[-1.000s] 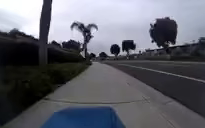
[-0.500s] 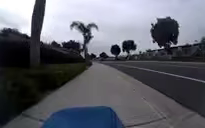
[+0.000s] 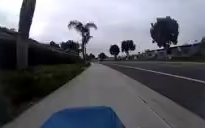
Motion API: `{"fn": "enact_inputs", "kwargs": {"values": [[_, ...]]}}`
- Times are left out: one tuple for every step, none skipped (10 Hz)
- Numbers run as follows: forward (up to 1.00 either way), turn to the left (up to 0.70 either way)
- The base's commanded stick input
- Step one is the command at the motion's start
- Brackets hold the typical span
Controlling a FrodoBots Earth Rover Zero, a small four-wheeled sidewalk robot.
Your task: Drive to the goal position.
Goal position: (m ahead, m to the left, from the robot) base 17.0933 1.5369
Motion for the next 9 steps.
{"fn": "enact_inputs", "kwargs": {"values": [[1.0, 0.27], [1.0, 0.09], [1.0, 0.0], [1.0, 0.0], [1.0, 0.0], [1.0, 0.0], [1.0, 0.0], [1.0, 0.0], [1.0, 0.0]]}}
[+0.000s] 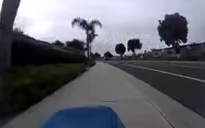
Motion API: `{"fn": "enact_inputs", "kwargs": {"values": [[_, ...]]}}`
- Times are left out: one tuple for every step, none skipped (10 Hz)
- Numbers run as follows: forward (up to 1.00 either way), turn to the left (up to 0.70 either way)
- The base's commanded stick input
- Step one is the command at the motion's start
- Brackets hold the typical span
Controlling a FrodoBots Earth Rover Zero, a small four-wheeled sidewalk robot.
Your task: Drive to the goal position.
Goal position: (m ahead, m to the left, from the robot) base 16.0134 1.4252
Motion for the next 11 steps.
{"fn": "enact_inputs", "kwargs": {"values": [[1.0, 0.0], [1.0, 0.0], [1.0, 0.0], [1.0, 0.0], [1.0, 0.0], [1.0, 0.0], [1.0, 0.0], [1.0, 0.0], [1.0, 0.0], [1.0, 0.0], [1.0, 0.0]]}}
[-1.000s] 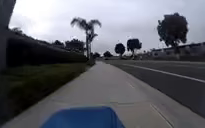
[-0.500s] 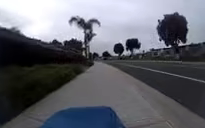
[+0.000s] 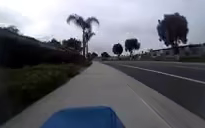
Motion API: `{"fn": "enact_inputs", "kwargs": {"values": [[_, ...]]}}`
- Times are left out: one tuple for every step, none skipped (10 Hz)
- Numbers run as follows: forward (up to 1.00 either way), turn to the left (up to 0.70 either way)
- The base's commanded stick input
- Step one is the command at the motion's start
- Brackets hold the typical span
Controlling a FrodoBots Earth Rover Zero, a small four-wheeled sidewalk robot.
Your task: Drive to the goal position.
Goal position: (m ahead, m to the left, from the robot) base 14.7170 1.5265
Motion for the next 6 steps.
{"fn": "enact_inputs", "kwargs": {"values": [[1.0, 0.0], [1.0, 0.0], [1.0, 0.0], [1.0, 0.0], [1.0, 0.0], [1.0, 0.0]]}}
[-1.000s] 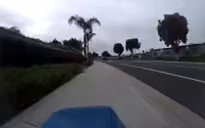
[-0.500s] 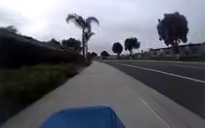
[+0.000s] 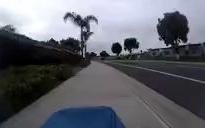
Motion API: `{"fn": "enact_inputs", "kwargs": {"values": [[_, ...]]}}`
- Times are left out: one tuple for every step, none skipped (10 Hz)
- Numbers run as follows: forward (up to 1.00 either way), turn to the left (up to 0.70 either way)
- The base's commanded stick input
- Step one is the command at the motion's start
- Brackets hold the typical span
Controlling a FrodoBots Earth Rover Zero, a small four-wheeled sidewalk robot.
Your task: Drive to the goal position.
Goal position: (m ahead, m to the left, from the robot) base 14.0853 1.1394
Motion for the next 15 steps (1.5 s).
{"fn": "enact_inputs", "kwargs": {"values": [[1.0, 0.03], [1.0, 0.19], [1.0, 0.27], [1.0, 0.27], [1.0, 0.27], [1.0, 0.27], [1.0, 0.09], [1.0, 0.0], [1.0, 0.0], [1.0, 0.0], [1.0, 0.0], [1.0, 0.0], [1.0, 0.0], [1.0, 0.0], [1.0, 0.0]]}}
